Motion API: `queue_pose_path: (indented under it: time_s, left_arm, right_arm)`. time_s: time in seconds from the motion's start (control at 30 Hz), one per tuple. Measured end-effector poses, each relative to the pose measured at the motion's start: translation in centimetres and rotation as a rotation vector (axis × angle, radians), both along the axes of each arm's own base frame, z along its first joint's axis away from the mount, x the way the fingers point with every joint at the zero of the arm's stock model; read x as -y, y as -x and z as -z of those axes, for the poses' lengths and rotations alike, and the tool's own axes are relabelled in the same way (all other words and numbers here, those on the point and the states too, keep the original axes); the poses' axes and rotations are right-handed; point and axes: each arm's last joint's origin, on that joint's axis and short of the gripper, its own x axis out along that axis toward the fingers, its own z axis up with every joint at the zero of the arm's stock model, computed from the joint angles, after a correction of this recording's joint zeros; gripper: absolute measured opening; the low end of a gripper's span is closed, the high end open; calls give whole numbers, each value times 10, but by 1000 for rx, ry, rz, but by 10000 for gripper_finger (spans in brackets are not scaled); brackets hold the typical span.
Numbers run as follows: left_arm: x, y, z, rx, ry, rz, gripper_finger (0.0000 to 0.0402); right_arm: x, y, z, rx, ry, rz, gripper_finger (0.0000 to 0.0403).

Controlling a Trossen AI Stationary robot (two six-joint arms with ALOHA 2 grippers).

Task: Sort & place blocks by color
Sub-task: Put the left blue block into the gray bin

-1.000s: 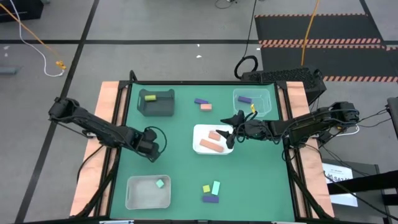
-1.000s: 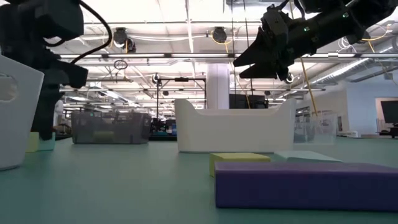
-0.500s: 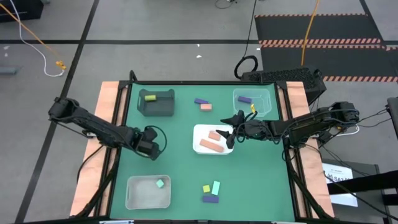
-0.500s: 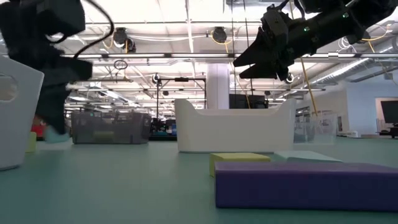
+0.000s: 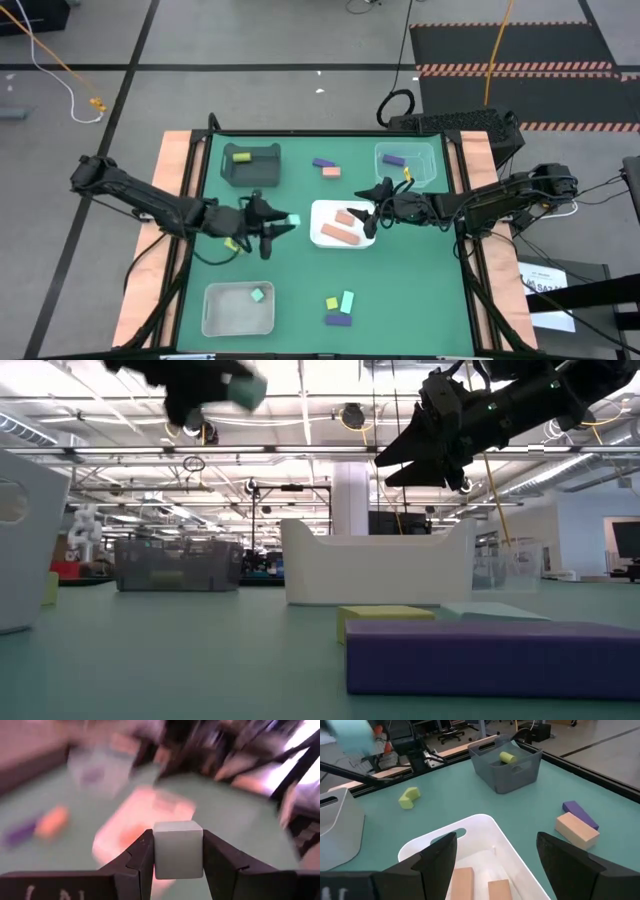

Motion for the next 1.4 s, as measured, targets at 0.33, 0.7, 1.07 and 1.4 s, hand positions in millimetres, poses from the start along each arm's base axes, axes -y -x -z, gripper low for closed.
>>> queue_pose_path:
  time_s: [0.33,0.7,1.07,1.4]
  left_arm:
    - [5,-3,-35,318,-155,145,130]
    - [21,1,-16,135,165,336,130]
    - [52,37,30,-566,813,290,130]
    - [68,70,49,-884,884,85,130]
  right_arm:
    - [0,0,0,0,0,0,267]
    - [0,0,0,0,-1,-1,267]
    - [0,0,0,0,-1,-2,267]
    - [0,0,0,0,-1,-3,267]
